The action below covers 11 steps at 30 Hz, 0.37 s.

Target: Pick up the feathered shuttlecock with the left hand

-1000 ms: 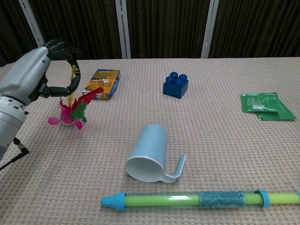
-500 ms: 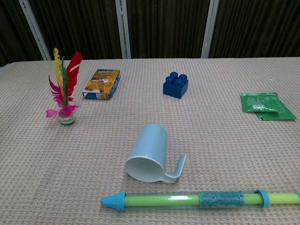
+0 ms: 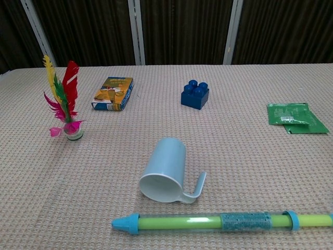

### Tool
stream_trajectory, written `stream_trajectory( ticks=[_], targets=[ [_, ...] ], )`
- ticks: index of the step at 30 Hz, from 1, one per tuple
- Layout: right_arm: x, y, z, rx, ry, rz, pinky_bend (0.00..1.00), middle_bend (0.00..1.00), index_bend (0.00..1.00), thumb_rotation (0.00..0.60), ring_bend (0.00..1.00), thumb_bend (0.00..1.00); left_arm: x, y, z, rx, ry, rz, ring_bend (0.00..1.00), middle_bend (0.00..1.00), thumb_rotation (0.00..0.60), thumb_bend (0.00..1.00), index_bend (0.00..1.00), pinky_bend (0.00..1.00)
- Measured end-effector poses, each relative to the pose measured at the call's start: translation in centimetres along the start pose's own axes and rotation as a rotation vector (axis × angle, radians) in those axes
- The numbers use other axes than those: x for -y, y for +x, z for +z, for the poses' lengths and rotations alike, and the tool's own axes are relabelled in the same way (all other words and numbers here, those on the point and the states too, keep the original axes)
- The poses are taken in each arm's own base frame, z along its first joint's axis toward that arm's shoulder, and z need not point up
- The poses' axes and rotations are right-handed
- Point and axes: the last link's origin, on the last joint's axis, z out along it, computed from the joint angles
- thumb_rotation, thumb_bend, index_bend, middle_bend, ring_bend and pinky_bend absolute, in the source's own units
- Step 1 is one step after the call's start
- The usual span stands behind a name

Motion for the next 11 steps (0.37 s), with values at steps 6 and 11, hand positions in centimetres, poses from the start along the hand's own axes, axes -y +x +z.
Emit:
stream_trajectory(
  ticks=[6, 11],
  targets=[
    [0.1, 0.0, -0.1, 0.013, 0.004, -0.006, 0.00, 0.00, 0.00, 0.600, 0.00, 0.00, 0.5, 3.2, -3.8, 0.283, 0.148, 0.224, 0.00, 0.00, 0.600, 0.19, 0.00, 0.00],
    [-0.1, 0.2, -0.3, 0.009, 0.004, 0.003, 0.00, 0.00, 0.00, 0.600, 0.00, 0.00, 1.3, 4.8, -5.7, 0.439, 0.260, 0.289, 0.00, 0.00, 0.600, 0.19, 0.01, 0.00]
  ],
)
